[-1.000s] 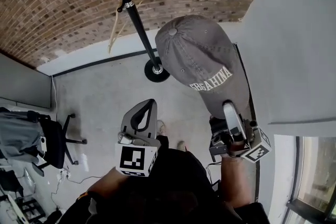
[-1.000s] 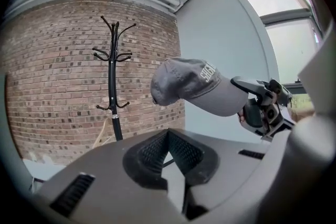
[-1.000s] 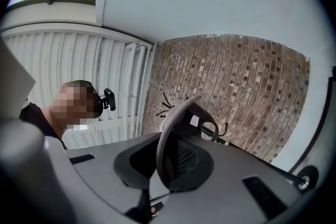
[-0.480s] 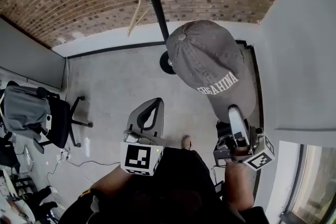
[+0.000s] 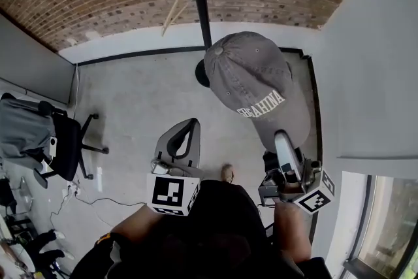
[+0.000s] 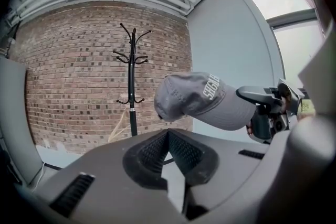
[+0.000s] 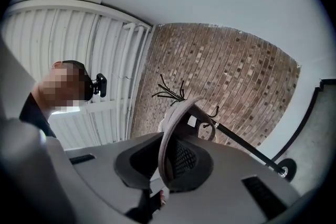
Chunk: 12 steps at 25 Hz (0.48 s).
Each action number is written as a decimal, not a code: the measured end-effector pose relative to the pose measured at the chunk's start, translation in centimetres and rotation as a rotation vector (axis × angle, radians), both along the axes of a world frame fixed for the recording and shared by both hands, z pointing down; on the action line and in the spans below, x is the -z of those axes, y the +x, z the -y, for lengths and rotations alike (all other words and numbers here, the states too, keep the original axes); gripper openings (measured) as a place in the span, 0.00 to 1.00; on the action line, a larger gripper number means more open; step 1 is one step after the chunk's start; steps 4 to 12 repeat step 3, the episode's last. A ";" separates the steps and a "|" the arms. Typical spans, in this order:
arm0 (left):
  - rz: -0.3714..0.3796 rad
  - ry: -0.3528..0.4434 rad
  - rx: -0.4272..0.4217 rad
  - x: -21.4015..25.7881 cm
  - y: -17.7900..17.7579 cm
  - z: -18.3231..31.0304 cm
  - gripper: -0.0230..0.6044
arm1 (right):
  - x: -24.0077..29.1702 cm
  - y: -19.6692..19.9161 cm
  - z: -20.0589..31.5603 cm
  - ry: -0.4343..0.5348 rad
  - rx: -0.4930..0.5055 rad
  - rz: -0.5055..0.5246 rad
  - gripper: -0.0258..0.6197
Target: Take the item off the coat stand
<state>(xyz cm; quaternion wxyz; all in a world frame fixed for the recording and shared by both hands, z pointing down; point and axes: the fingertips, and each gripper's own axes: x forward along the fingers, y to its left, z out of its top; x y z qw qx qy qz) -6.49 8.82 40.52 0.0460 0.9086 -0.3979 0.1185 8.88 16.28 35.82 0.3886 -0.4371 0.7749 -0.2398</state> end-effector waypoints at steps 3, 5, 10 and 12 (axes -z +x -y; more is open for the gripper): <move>-0.006 0.005 -0.005 0.5 -1.0 -0.1 0.08 | 0.2 -1.3 -0.1 -0.012 -0.006 -0.015 0.09; -0.006 0.005 -0.005 0.5 -1.0 -0.1 0.08 | 0.2 -1.3 -0.1 -0.012 -0.006 -0.015 0.09; -0.006 0.005 -0.005 0.5 -1.0 -0.1 0.08 | 0.2 -1.3 -0.1 -0.012 -0.006 -0.015 0.09; -0.006 0.005 -0.005 0.5 -1.0 -0.1 0.08 | 0.2 -1.3 -0.1 -0.012 -0.006 -0.015 0.09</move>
